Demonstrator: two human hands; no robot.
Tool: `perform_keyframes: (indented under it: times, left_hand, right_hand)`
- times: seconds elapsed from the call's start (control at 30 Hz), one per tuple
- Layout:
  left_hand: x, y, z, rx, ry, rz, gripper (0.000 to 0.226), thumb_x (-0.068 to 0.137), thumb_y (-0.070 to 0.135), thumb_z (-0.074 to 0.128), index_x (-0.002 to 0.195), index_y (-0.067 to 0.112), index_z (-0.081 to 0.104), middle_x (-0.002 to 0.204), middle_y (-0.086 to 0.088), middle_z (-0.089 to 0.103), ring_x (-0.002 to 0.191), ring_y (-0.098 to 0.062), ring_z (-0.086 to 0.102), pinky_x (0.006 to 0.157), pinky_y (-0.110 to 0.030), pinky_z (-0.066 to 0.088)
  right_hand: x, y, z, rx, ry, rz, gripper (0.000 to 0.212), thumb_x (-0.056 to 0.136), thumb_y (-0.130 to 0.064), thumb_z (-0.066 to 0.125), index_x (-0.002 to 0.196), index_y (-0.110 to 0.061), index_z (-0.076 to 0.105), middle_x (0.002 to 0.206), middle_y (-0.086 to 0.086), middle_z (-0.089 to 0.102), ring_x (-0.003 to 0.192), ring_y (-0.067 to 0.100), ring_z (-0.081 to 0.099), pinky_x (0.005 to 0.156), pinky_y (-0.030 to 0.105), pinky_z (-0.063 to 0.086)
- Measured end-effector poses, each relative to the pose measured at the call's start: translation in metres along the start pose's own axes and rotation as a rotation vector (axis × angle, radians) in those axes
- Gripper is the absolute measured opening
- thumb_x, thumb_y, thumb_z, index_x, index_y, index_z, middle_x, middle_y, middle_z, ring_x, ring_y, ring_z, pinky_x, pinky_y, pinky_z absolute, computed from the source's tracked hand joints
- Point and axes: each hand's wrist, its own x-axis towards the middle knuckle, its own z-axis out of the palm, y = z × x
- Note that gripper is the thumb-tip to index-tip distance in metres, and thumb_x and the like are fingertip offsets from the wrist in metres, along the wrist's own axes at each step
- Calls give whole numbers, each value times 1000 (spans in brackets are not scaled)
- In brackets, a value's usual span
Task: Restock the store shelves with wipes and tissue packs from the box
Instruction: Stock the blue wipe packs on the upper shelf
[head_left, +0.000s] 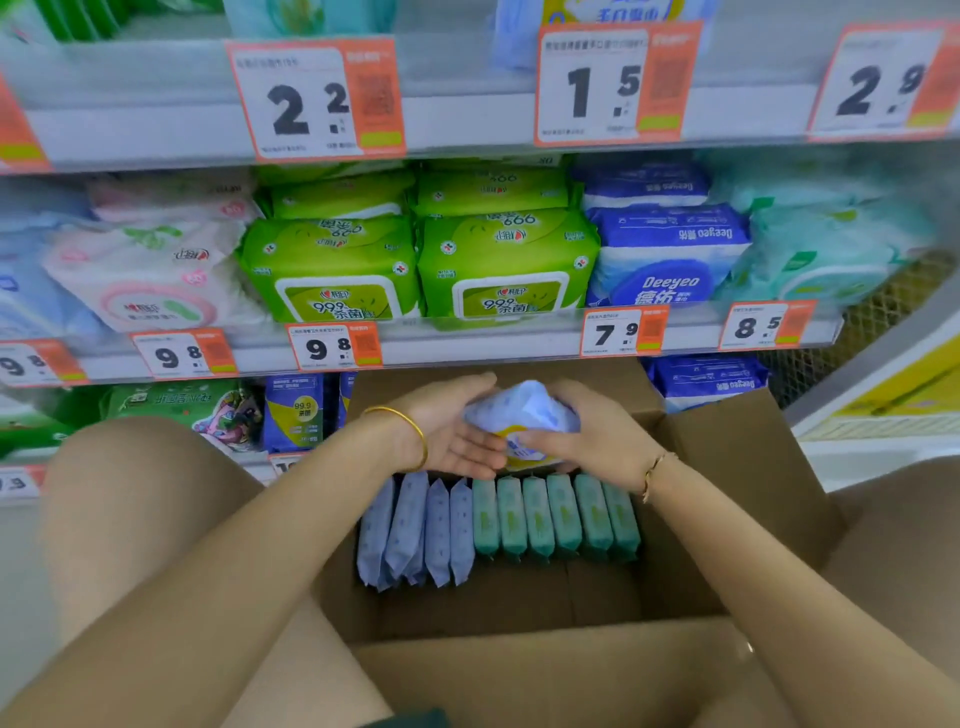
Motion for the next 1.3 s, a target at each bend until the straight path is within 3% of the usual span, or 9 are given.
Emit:
perform_keyframes:
  times: [0.1, 0.2, 0.3, 0.4, 0.7, 0.8, 1.0, 1.2, 1.3]
  left_hand:
    - [-36, 29, -2, 335, 172, 257, 42, 94, 51, 37, 117, 20, 54, 55, -1, 51, 34, -8, 42, 40, -14, 39]
    - [-63, 48, -5, 772, 410, 560, 33, 90, 44, 52, 106, 16, 63, 65, 10, 47, 50, -2, 40, 42, -10, 33]
    - [-84, 57, 0, 696, 206, 531, 23, 88, 40, 56, 101, 20, 59, 90, 7, 57, 77, -6, 56, 64, -20, 52]
    - [-99, 68, 7, 535, 28, 531, 11, 87, 26, 61, 96, 20, 58, 89, 4, 69, 74, -8, 65, 67, -25, 57]
    - [-144, 141, 16, 570, 251, 986, 19, 72, 27, 78, 63, 22, 62, 73, -9, 57, 66, -13, 52, 54, -22, 47]
    - [-156, 179, 16, 548, 402, 1165, 36, 66, 25, 82, 87, 12, 57, 81, -11, 58, 70, -13, 51, 60, -27, 45]
    - [-144, 239, 15, 336, 531, 1465, 39, 73, 3, 73, 82, 26, 44, 83, 0, 60, 78, -13, 57, 71, -24, 52]
    - [-98, 278, 1, 262, 711, 1448, 53, 61, 36, 70, 108, 14, 59, 94, -21, 57, 83, -20, 50, 79, -30, 48]
    - [-83, 296, 0, 258, 685, 1362, 43, 81, 14, 69, 120, 6, 54, 90, -10, 49, 82, -18, 46, 66, -12, 41]
  right_hand:
    - [-13, -15, -27, 561, -40, 98, 30, 84, -29, 61, 107, -11, 60, 89, 11, 73, 67, 29, 71, 61, 39, 59]
    - [-25, -30, -50, 773, -79, 48, 43, 75, -36, 58, 102, -4, 63, 81, 19, 73, 58, 32, 70, 51, 33, 59]
    - [-31, -46, -66, 829, -117, 2, 46, 75, -38, 54, 100, -1, 64, 79, 21, 72, 56, 32, 69, 47, 31, 57]
    - [-37, -64, -82, 833, -135, -43, 49, 76, -40, 50, 103, -2, 63, 82, 20, 73, 59, 32, 70, 48, 30, 57]
    - [-43, -121, -149, 396, 265, -402, 51, 66, -23, 72, 115, -15, 58, 88, -6, 74, 69, 12, 69, 50, 26, 56]
    - [-34, -153, -174, 390, 417, -577, 38, 74, -10, 70, 109, -19, 59, 83, -13, 74, 71, 3, 68, 56, 19, 55]
    - [10, -199, -211, 216, 759, -700, 25, 75, -6, 74, 84, -25, 61, 77, -11, 63, 65, -7, 54, 71, 15, 49]
    - [68, -208, -231, 156, 850, -638, 23, 77, -7, 72, 100, -6, 66, 85, 13, 65, 73, 9, 53, 73, 25, 48]
    - [91, -210, -240, 164, 842, -568, 22, 79, -5, 70, 100, -2, 64, 82, 16, 63, 75, 16, 52, 74, 31, 48]
